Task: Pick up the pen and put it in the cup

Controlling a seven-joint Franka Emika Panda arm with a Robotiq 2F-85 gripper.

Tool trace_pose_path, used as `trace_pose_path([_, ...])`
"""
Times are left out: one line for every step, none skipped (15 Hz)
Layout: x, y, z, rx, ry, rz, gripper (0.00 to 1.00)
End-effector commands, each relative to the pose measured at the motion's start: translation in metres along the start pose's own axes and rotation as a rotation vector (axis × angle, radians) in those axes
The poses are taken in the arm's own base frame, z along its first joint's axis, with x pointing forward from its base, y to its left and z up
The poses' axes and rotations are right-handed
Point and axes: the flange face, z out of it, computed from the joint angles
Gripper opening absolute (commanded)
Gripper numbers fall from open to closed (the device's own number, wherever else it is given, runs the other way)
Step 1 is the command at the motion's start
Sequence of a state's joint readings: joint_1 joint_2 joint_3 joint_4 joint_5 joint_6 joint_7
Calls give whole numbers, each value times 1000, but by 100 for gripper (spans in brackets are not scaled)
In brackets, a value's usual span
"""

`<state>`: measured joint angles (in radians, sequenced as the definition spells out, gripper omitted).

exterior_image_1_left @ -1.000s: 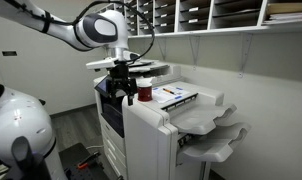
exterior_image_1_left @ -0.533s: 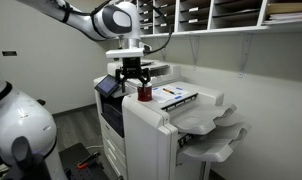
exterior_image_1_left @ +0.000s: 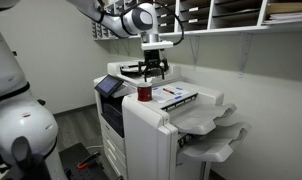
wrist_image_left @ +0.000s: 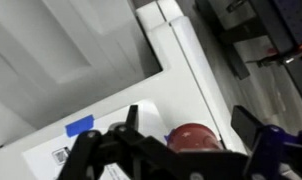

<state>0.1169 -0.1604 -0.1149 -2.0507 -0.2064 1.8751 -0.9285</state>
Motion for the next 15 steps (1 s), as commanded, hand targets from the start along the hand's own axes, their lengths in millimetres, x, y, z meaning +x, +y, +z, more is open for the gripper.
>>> trace_pose_path([35, 48, 1, 10, -23, -103, 100])
trace_pose_path([46, 60, 4, -3, -32, -134, 100])
trace_pose_path([57, 73, 8, -1, -33, -153, 100])
trace_pose_path([68, 85, 14, -4, -34, -164, 100])
trace_pose_path([78, 95, 20, -2, -38, -173, 100])
trace_pose_path([89, 104, 27, -6, -43, -179, 100])
trace_pose_path([97, 111, 33, -5, -42, -172, 100])
trace_pose_path([103, 110, 33, 20, -44, -155, 100])
trace_pose_path([98, 103, 40, -10, -27, -162, 100])
trace_pose_path([104, 107, 42, -1, -32, -165, 100])
trace_pose_path([106, 109, 41, 4, -34, -165, 100])
trace_pose_path([106, 109, 38, 5, -35, -165, 100])
trace_pose_path([105, 110, 36, 5, -35, -162, 100])
trace_pose_path([104, 110, 35, 5, -35, -161, 100])
trace_pose_path([107, 112, 36, -17, -26, -145, 100])
